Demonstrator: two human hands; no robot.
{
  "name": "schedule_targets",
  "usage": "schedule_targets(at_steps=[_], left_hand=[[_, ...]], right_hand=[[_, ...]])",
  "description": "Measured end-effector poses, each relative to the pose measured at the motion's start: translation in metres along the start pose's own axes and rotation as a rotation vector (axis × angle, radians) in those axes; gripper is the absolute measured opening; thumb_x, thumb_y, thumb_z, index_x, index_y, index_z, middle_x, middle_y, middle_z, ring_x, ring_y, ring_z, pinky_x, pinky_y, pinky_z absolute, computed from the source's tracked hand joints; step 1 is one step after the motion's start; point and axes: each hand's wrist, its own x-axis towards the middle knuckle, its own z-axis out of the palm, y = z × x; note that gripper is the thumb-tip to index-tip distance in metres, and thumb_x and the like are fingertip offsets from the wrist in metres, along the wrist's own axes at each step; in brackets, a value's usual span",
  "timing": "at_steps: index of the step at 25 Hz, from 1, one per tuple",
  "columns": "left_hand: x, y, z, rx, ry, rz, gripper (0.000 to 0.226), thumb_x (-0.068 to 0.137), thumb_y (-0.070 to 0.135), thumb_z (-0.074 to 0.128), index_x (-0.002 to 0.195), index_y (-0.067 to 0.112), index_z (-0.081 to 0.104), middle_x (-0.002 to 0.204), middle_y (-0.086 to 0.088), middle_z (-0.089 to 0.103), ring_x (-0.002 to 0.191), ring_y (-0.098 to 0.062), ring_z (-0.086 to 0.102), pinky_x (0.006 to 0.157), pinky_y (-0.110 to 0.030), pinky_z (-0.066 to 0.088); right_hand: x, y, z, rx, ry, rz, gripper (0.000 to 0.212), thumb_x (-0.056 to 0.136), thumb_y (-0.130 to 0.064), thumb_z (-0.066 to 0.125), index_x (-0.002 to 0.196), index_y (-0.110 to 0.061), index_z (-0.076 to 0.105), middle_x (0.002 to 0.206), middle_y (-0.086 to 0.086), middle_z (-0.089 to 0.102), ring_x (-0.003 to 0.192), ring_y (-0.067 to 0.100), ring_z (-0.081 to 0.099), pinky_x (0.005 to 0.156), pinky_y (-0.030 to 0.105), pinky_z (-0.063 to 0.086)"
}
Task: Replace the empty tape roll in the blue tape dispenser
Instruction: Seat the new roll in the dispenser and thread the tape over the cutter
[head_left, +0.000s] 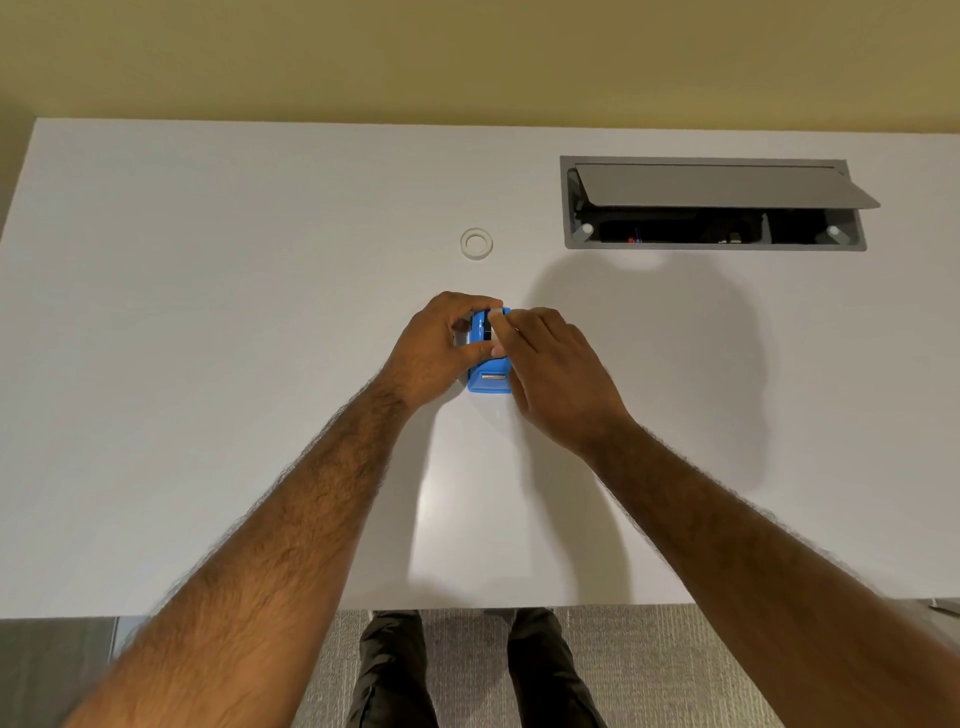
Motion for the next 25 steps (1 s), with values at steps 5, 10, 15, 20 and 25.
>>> schedule_targets(at_steps=[5,10,15,20,25], left_hand=[[-0.003,0.004,-0.001,-0.005,0.012,-0.01,0.041,0.083,0.027,0.081,0.12,0.033,0.064,0.118,0.011,0.062,0.103,-0.004,0.059,0.085,-0.006,0.041],[-0.003,0.006,0.0,0.014,0.016,-0.032,0.048,0.08,0.03,0.084,0.124,0.028,0.064,0.122,0.005,0.063,0.109,-0.015,0.06,0.095,-0.023,0.046],[-0.004,0.008,0.001,0.034,0.023,-0.042,0.051,0.08,0.031,0.083,0.126,0.024,0.063,0.124,0.003,0.064,0.108,-0.016,0.06,0.097,-0.028,0.048],[-0.003,0.01,-0.001,0.047,0.02,-0.059,0.051,0.08,0.031,0.083,0.126,0.023,0.063,0.124,0.003,0.063,0.106,-0.014,0.059,0.095,-0.026,0.047],[-0.003,0.01,0.001,0.061,0.022,-0.065,0.05,0.081,0.032,0.082,0.126,0.023,0.063,0.123,0.003,0.063,0.106,-0.015,0.059,0.095,-0.026,0.047]], right_hand=[[0.026,-0.005,-0.012,0.226,-0.02,0.236,0.022,0.094,-0.017,0.051,0.106,-0.003,0.063,0.096,0.013,0.062,0.086,0.025,0.057,0.079,0.031,0.046],[0.054,0.004,-0.012,0.301,-0.149,0.318,0.021,0.091,-0.023,0.053,0.078,-0.007,0.06,0.071,0.006,0.051,0.064,0.019,0.048,0.061,0.023,0.034],[0.06,0.004,-0.012,0.319,-0.134,0.351,0.021,0.09,-0.021,0.054,0.087,-0.005,0.068,0.081,0.012,0.065,0.069,0.017,0.054,0.063,0.022,0.037],[0.06,0.005,-0.01,0.343,-0.118,0.359,0.022,0.09,-0.02,0.054,0.089,-0.004,0.069,0.084,0.014,0.068,0.07,0.017,0.056,0.065,0.024,0.04],[0.059,0.001,-0.013,0.325,-0.102,0.355,0.021,0.089,-0.019,0.054,0.085,-0.002,0.066,0.081,0.015,0.067,0.066,0.018,0.052,0.063,0.024,0.037]])
